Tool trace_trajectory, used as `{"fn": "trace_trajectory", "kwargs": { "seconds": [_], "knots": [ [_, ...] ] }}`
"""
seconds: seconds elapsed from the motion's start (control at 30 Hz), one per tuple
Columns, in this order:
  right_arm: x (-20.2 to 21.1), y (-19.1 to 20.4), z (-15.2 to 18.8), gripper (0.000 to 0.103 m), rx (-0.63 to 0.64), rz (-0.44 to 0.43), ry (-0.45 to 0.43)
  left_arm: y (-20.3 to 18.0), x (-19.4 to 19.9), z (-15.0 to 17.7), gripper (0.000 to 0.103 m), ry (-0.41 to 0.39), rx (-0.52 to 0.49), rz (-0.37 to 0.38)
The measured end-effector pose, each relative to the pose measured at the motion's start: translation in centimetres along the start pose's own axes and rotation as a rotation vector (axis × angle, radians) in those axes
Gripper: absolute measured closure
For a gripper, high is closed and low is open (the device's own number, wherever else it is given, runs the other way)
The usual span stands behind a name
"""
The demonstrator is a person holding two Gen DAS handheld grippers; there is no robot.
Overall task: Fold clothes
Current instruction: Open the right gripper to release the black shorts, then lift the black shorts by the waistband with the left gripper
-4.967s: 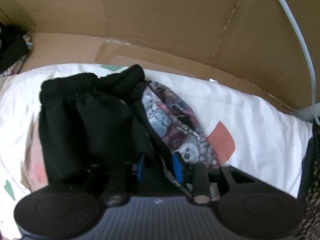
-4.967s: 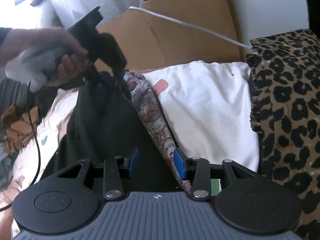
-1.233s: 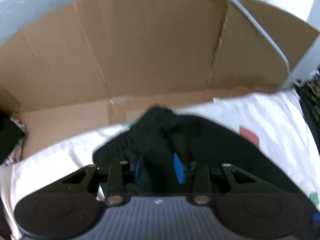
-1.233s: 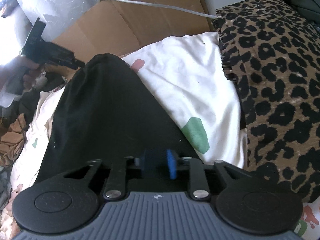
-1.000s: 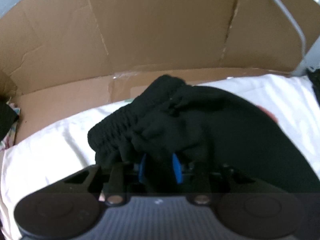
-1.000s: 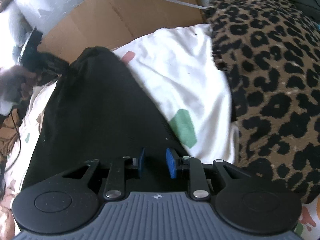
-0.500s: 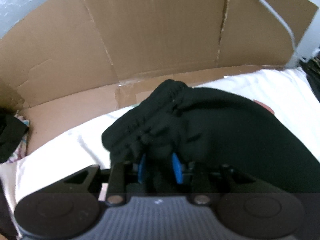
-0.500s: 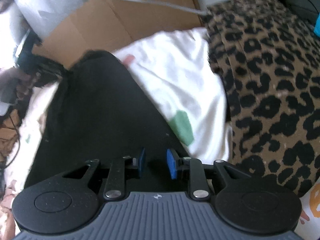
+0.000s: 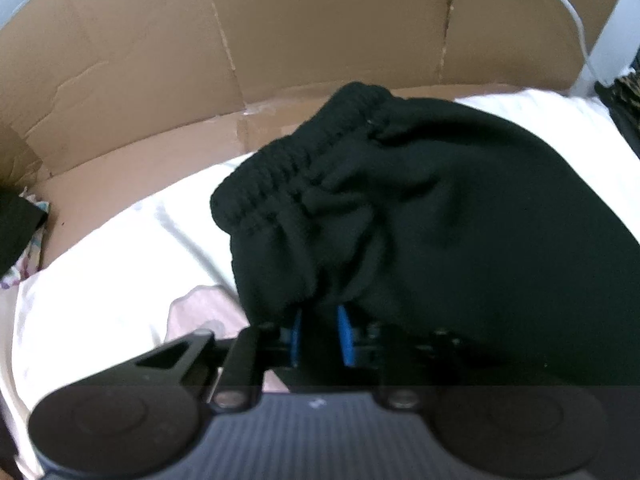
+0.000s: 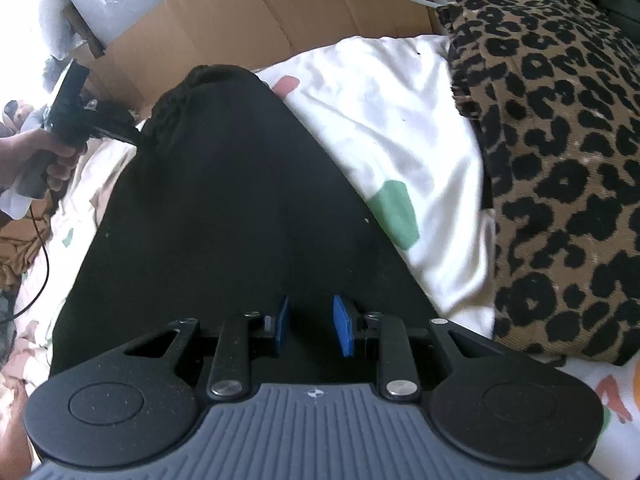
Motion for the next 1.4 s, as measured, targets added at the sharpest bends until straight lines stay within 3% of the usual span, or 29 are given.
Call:
{"fn": "trace_trajectory", "kwargs": {
  "seconds": [0.27, 0.67, 1.03, 1.4],
  "knots": [
    [0.6, -0.2, 0.3, 0.072, -0.003, 0.026, 0.016, -1.0, 4.1, 1.9, 0.077, -0.016, 0.012, 0.056],
    [1.1, -0.2, 0.7, 0.072, 0.008, 0.042, 0.039, -4.8, 9.2, 9.2, 0.077, 0.012, 0.003, 0.177],
    [1.1, -0.3, 0.9, 0.072, -0.025, 0.057, 0.041, -7.9, 11.8, 12.9, 0.076, 0.104, -0.105, 0.257],
    [1.6, -0.3, 1.1, 0.072, -0.002, 0.078, 0.046, -9.8, 15.8, 17.4, 0.078, 0.176, -0.064, 0.264]
  ]
}}
Point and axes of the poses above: each gripper's, at about its wrist camera, not at the fingertips, and x roughly against the way its jaws point, y to its left, z to its underside, the point moved 3 cm from there along -x, roughly the way its jaws point, and after that the axes turned 12 degrees about -y, right-handed, at the moved point
